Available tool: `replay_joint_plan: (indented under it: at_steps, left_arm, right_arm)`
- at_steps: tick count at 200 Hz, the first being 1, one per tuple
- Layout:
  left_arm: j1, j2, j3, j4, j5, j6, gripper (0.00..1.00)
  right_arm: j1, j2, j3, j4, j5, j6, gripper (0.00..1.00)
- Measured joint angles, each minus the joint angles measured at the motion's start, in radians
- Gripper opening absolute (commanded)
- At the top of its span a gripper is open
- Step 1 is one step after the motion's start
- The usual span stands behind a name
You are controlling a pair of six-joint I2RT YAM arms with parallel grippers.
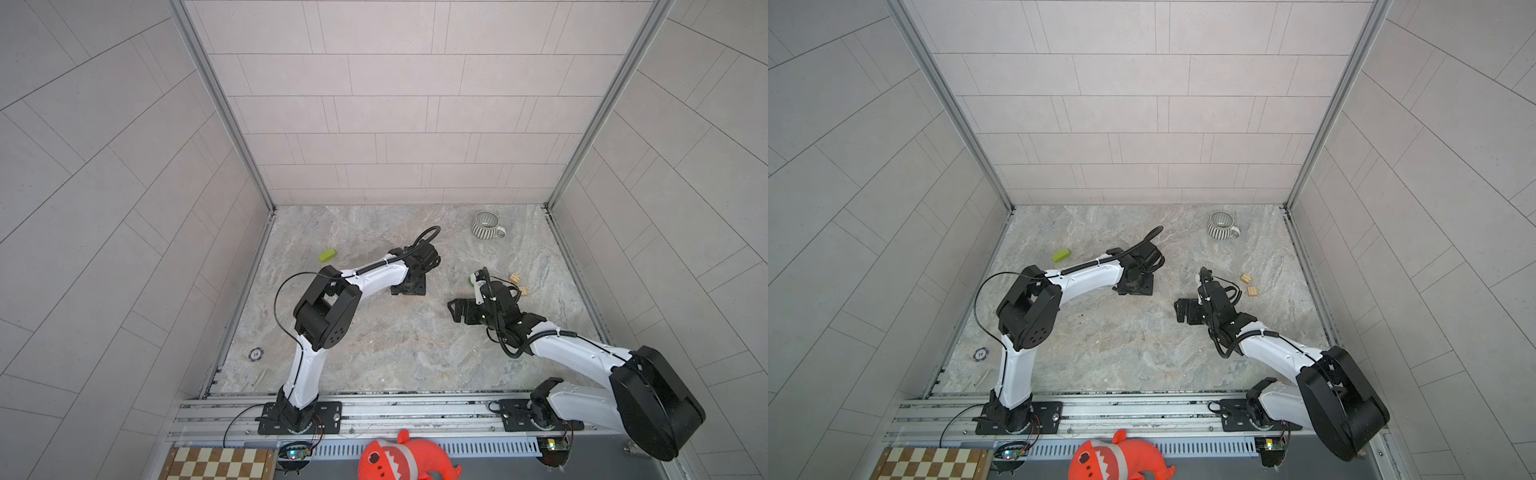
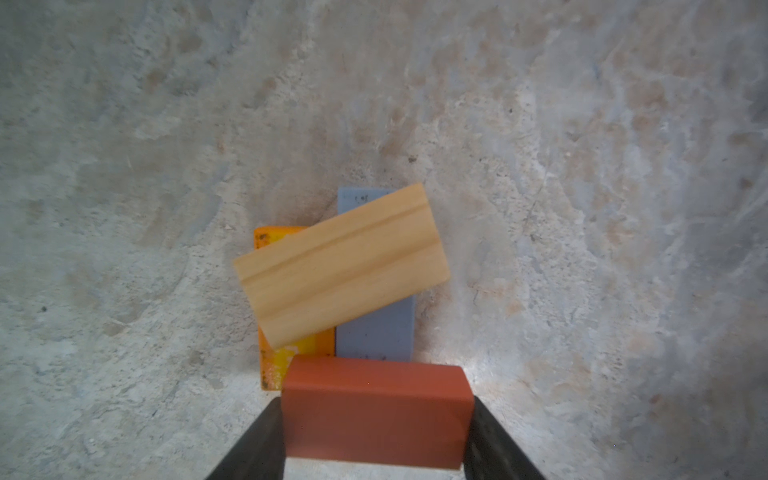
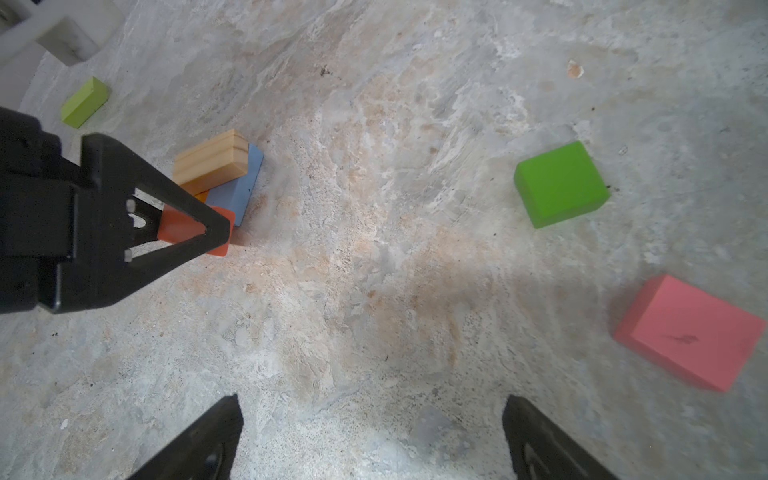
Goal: Build the wood block tower
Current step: 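Set the red-orange block against the stack's near side and open left gripper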
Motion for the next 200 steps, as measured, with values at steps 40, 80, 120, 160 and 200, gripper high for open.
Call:
replay_joint_plan:
  at_steps: [40,80,120,160,200]
  left_arm:
    - [0.009,0.0,0.0,0.0,-0.003,0.003,0.45]
    - [0.021,0.0,0.0,0.0,-0.004,0.008,0.45]
    - [0.03,0.0,0.0,0.0,-0.003,0.019,0.45]
    - [0.032,0.002,0.005,-0.003,-0.003,0.023,0.47]
    - [0.034,0.018,0.03,-0.009,-0.003,0.027,0.48]
  right_arm:
    - [0.0,0.006,0.0,0.005,-0.003,0.003,1.0]
    - [0.0,0.023,0.0,0.008,-0.009,0.006,1.0]
    - [0.0,0.024,0.0,0.009,-0.018,0.008,1.0]
    - [0.0,0.025,0.0,0.009,-0.021,0.011,1.0]
    - [0.0,0.026,0.0,0.011,-0.022,0.011,1.0]
